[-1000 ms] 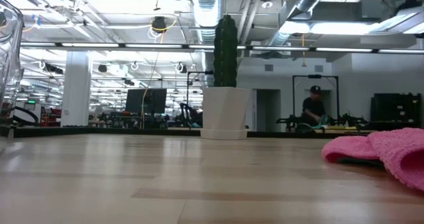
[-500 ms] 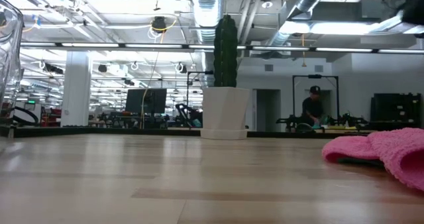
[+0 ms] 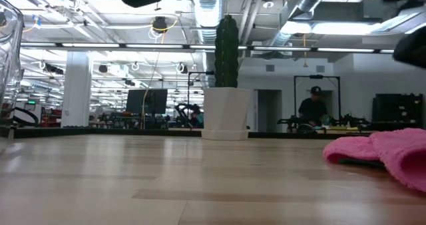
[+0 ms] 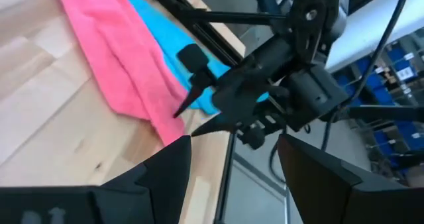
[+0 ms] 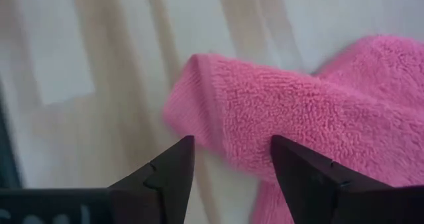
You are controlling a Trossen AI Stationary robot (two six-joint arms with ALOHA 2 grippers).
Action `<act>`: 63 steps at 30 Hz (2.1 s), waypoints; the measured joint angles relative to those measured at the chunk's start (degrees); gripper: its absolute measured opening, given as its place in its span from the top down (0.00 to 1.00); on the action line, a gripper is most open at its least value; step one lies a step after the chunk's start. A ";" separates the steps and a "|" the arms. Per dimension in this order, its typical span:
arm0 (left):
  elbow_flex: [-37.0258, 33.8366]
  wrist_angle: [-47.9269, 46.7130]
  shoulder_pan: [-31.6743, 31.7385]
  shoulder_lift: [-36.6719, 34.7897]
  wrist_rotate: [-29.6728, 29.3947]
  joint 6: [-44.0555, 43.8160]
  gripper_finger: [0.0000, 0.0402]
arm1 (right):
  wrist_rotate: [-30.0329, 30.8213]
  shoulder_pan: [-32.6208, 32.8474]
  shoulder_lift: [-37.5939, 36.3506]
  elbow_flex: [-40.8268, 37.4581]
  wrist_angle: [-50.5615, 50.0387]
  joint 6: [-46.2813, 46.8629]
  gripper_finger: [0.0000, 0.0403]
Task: Fold microfiber towels
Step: Fold the pink microfiber cloth
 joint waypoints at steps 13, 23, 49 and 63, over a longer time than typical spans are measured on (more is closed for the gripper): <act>0.00 -0.18 0.05 0.67 -0.13 -0.44 0.45 | -1.86 -4.49 -0.21 0.43 0.21 1.52 0.86; 0.00 -4.53 0.05 0.67 -0.90 1.63 0.45 | -2.17 -5.74 -4.14 3.36 2.15 -1.59 0.98; 0.04 -2.93 0.04 7.32 -3.17 10.02 0.45 | 13.20 -16.43 -13.70 3.32 14.97 -6.16 0.98; 0.10 -1.84 2.89 10.11 -2.51 14.99 0.59 | 13.13 -16.34 -13.66 3.32 17.47 -7.25 0.98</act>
